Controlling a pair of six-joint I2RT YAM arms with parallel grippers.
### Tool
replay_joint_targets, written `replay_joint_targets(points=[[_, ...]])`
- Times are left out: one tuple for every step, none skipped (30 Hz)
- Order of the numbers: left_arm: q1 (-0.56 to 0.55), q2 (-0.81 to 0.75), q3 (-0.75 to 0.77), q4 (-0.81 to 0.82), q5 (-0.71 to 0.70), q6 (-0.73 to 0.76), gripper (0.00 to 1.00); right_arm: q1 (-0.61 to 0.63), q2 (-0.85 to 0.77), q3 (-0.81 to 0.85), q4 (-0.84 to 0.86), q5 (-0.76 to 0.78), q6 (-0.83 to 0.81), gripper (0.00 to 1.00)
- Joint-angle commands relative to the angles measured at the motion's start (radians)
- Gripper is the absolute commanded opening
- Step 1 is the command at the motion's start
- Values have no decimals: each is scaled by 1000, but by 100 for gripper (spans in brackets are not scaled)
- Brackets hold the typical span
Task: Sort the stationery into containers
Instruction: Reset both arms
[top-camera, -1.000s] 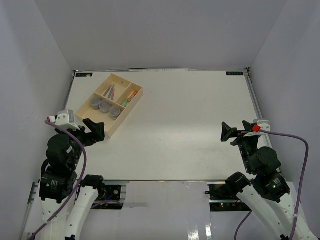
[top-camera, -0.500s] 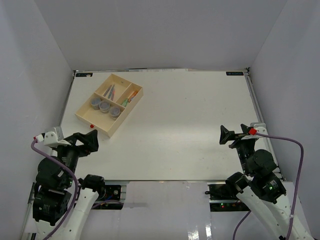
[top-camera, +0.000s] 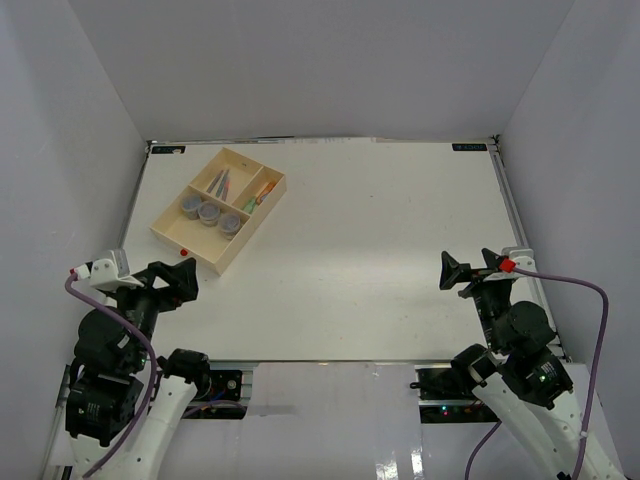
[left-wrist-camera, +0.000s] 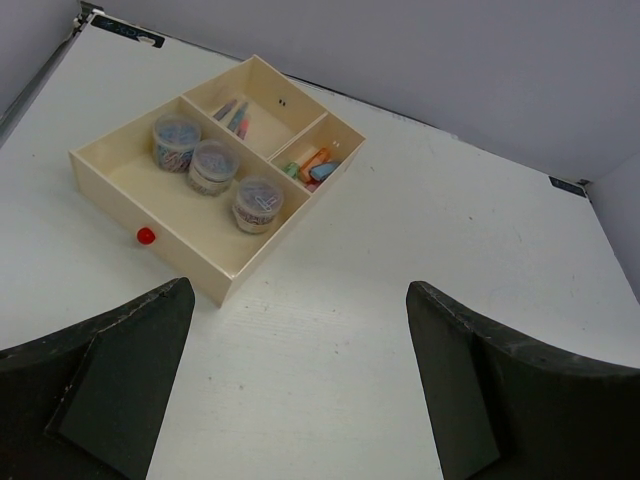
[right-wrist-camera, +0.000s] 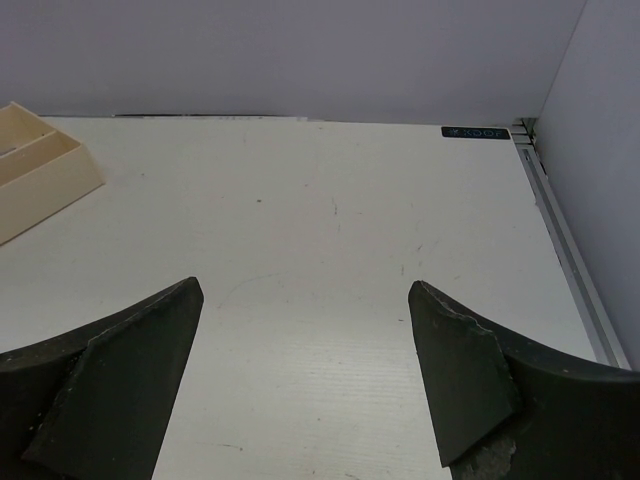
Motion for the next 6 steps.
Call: replay_joint_targets(points=[[-5,15,5,-12,-13,-9,98,-3,-1,1,38,4,-12,90],[-5,16,5,-12,-14,-8,98,-1,2,-1,39,4,-14,90],[-7,19,5,-12,-13,-9,98,-1,0,-1,41,5,-14,90],[-7,22,5,-14,-14,-8,98,-1,3,1,41,4,-14,90],[-8,22,6,-14,-13,-9,98,-1,5,1,39,5,-14,90],[-8,24,6,-14,-13,-9,98,-1,3,1,39,7,-14,90]])
